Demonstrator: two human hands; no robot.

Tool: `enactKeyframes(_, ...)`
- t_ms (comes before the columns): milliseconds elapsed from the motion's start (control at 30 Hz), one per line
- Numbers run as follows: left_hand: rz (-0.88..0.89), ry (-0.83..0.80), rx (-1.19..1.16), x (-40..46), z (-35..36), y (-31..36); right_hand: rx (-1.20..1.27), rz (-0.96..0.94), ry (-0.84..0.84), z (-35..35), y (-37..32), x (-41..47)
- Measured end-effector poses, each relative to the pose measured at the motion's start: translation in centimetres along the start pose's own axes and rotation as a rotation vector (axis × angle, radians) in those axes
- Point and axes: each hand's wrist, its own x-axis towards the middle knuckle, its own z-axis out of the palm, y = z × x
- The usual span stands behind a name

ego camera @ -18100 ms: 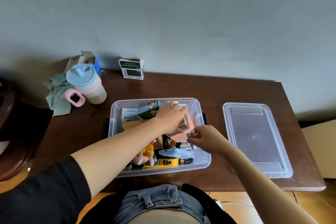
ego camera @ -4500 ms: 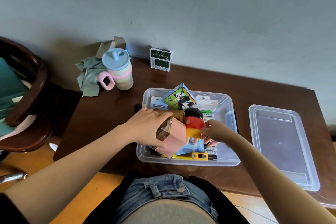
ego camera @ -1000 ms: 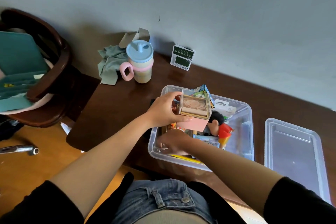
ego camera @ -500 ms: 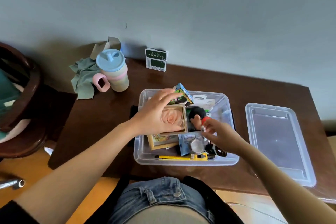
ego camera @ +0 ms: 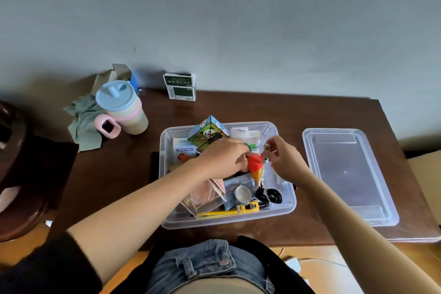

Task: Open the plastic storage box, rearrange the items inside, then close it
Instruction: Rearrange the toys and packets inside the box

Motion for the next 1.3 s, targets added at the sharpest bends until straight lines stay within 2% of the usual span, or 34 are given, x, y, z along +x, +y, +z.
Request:
enactKeyframes(100,-0.031,-0.238,0.262,3.2,1.1,1.2,0.035,0.009,0.003,-0.4,0.1,0.0)
enactKeyframes(200,-0.056,-0.409,0.504,5.3,2.6,1.6,0.037,0.003,0.014,-0.7,0.1,-0.1)
enactKeyframes(367,0.011,-0.477,0.725,7.0,3.9,1.8,0.054,0.011,-0.003,-0.9,0.2,-0.4)
enactKeyframes(533,0.016,-0.422,0.610,6.8,4.3,1.6,0.022,-0.018,-0.042,-1.1,-0.3,-0.6)
enactKeyframes(800,-0.077,-0.287,0.443,4.5,2.4,1.1,-0.171,-0.080,-0.038,-0.9,-0.4,-0.5)
enactKeyframes(1067,-0.073,-0.312,0.368,0.5,-1.3,0.7,-0.338,-0.164,-0.071,-0.9,-0.2,-0.1)
enactKeyframes(1133,-0.066,-0.358,0.368,-0.1,-1.7,0.9,-0.371,-0.186,-0.110,-0.9,-0.3,-0.1)
enactKeyframes(1300,-0.170,-0.711,0.392,0.8,-1.4,2.5,-0.470,-0.203,-0.166,-1.0,-0.6,0.1)
